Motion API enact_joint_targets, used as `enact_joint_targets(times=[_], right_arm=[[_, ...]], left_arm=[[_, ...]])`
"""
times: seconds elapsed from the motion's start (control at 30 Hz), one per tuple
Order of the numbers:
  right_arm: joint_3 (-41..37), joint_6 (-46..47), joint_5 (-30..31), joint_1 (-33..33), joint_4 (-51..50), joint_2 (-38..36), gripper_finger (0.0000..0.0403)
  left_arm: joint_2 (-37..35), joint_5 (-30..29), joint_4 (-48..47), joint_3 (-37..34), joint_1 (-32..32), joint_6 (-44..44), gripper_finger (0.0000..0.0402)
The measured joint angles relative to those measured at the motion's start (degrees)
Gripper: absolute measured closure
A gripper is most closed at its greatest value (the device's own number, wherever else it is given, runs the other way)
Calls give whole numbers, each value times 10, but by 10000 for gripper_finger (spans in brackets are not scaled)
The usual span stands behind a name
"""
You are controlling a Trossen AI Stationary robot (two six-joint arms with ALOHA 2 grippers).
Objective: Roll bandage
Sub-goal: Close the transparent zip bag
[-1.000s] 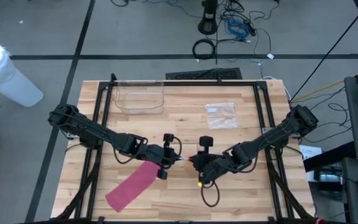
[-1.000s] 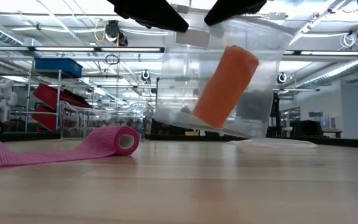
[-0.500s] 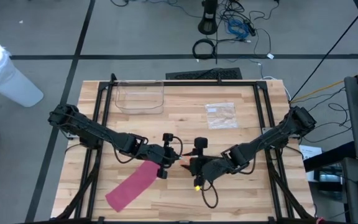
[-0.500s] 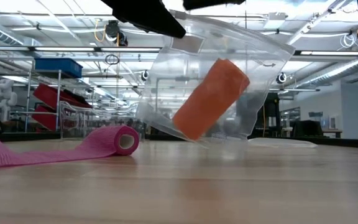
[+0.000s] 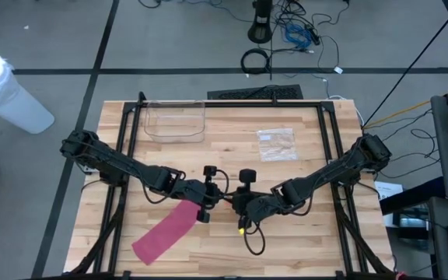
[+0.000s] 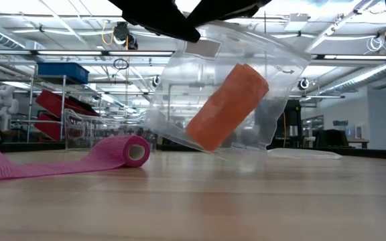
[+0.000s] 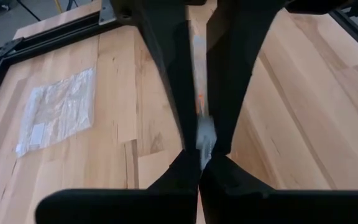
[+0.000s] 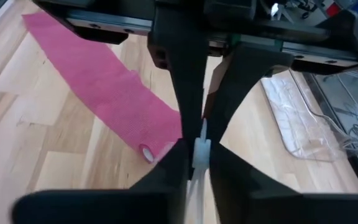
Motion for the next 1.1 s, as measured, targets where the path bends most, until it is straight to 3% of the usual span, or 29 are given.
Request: enact_joint_targets(times=[0.1,0.7,1.1], right_arm=[[0,-2,0,0,-1,0,393],[2,48,20,13,-48,-16,402],[1,59,22,28,-71,-18,402]], left_arm=[[0,6,-2,0,0,0,401],[-15,15,-1,1,-7,2,402],[-31,-12,-12,0,-26,5,401]])
